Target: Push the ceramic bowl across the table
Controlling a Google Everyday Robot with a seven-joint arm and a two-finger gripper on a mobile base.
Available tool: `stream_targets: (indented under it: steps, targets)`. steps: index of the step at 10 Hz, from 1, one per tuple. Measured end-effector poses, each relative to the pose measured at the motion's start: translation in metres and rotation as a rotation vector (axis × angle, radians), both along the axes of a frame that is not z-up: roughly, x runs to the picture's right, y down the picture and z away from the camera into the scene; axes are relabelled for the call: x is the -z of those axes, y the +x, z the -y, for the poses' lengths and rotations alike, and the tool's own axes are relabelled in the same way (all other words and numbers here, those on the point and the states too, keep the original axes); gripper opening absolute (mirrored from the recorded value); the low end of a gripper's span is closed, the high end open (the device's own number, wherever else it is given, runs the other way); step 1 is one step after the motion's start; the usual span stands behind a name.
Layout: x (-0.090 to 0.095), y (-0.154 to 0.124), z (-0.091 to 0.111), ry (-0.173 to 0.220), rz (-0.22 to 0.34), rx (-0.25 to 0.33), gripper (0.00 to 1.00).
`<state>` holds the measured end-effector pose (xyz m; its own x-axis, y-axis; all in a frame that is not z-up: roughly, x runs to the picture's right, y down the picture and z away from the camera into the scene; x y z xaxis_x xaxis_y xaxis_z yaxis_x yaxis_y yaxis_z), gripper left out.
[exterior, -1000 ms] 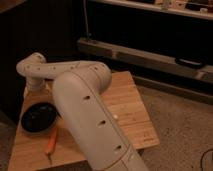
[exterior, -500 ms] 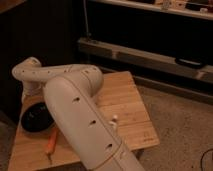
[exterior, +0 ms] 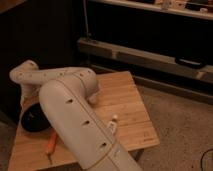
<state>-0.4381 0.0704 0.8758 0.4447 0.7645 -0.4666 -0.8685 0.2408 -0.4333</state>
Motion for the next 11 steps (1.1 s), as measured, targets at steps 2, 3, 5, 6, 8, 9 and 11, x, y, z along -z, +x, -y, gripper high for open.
stream_targets:
  steps: [2,3,5,6,8,9,11]
  targets:
    - [-0.002,-0.003,-0.003,0.000,-0.002,0.016,0.80]
    - [-0.004,-0.004,-0.004,0.000,-0.003,0.022,0.80]
    - [-0.008,-0.004,-0.006,-0.004,-0.006,0.037,0.80]
    - [-0.009,-0.004,-0.007,-0.005,-0.008,0.044,0.80]
    - [-0.011,-0.004,-0.008,-0.007,-0.010,0.061,0.80]
    - [-0.012,-0.003,-0.008,-0.010,-0.013,0.073,0.80]
    - [-0.012,-0.002,-0.009,-0.013,-0.008,0.102,0.80]
